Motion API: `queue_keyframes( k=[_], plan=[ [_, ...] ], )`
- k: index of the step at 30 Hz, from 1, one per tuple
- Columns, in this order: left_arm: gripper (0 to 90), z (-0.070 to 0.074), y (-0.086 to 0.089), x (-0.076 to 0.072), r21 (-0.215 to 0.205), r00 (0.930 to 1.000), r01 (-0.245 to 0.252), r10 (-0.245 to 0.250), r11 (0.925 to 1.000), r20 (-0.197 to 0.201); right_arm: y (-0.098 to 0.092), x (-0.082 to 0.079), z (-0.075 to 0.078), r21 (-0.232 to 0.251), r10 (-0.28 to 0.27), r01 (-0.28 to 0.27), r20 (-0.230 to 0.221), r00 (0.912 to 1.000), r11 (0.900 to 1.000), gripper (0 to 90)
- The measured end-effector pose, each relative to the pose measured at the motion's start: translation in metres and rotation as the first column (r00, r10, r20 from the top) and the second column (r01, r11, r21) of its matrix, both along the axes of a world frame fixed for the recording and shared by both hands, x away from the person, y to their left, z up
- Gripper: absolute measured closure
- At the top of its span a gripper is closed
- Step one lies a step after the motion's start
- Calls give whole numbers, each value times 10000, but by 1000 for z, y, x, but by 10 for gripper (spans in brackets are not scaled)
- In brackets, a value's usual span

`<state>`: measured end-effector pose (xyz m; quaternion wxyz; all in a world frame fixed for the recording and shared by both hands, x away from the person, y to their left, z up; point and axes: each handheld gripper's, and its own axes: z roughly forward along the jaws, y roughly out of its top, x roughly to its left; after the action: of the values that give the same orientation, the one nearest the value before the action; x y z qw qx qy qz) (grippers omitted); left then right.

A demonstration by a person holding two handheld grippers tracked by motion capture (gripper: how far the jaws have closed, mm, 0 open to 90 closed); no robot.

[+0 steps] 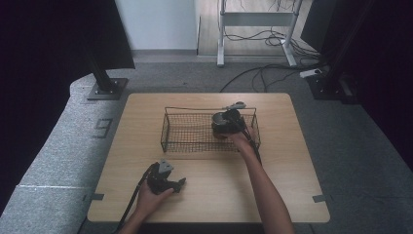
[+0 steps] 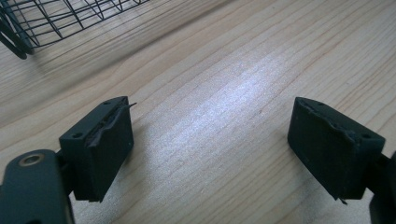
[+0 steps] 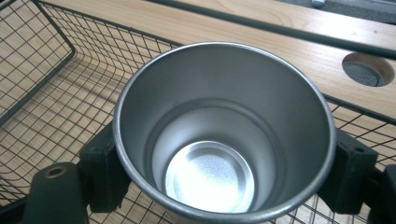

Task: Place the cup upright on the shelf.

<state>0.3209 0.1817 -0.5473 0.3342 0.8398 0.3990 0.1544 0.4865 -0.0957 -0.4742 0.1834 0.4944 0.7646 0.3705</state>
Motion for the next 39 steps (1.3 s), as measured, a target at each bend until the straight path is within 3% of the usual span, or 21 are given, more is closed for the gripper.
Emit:
queue_keyframes(
  k=[18,20,32,39],
  plan=[
    [141,0,0,0,9,10000,5,-5,10000,6,3,3,-6,-284,-91,81,-352,9993,9996,184],
    [142,0,0,0,8,10000,6,-6,10000,6,5,2,-9,-752,-186,151,-453,9988,9971,184],
    [142,0,0,0,9,10000,5,-5,10000,8,7,4,-13,-922,-461,390,-761,9960,9950,181],
    [142,0,0,0,-2,10000,-1,1,10000,3,9,0,-14,-1535,-246,84,-1040,9943,9881,129]
  ],
)
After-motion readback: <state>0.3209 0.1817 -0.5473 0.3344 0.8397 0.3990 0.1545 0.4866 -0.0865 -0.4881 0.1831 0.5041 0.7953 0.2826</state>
